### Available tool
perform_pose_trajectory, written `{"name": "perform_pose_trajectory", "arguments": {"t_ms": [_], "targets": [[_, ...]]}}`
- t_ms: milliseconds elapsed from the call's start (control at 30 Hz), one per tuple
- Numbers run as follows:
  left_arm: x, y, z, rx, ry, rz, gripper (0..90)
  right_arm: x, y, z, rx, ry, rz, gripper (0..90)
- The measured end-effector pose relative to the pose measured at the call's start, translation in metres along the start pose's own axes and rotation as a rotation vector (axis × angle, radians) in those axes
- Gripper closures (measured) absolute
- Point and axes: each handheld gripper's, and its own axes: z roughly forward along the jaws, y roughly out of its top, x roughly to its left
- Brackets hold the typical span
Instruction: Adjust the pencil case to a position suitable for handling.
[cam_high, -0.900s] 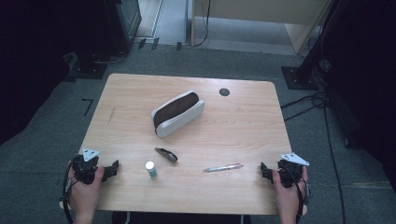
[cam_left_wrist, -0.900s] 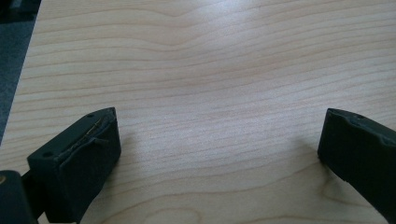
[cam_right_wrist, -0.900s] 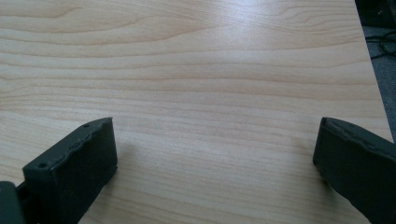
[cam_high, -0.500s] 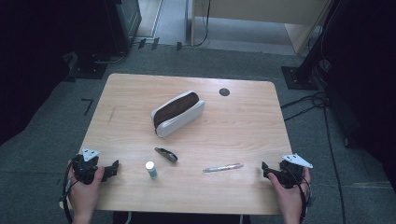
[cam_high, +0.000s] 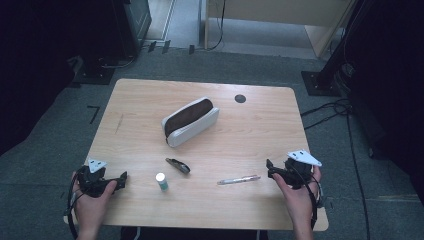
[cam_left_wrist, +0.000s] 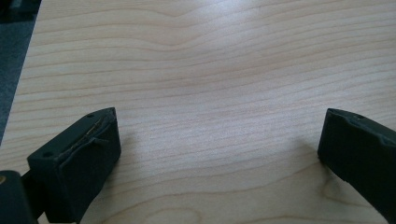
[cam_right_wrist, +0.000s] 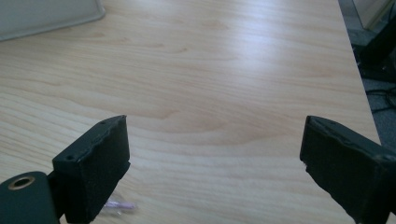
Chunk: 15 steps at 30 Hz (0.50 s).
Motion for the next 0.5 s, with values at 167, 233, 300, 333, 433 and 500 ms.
{"name": "perform_pose_trajectory", "arguments": {"t_ms": [167,233,300,333,433,500], "targets": [[0.000,0.001,-0.003,-0.001,0.037,-0.012,0.0,0.013,0.011,0.003,-0.005,0.023,-0.011,7.9],[-0.002,0.005,-0.004,-0.009,0.018,-0.029,0.0,0.017,0.015,0.004,-0.007,0.028,-0.014,7.9],[-0.005,0.008,-0.004,-0.016,0.016,-0.018,0.0,0.021,0.018,0.005,-0.013,0.033,-0.010,8.0],[-0.006,0.009,-0.004,-0.016,0.013,-0.014,0.0,0.022,0.020,0.005,-0.016,0.036,-0.008,8.1],[-0.010,0.012,-0.002,-0.026,-0.014,-0.027,0.0,0.029,0.025,0.006,-0.023,0.046,-0.002,8.2],[-0.011,0.012,-0.001,-0.033,-0.024,-0.037,0.0,0.033,0.029,0.006,-0.026,0.048,-0.008,8.2]]}}
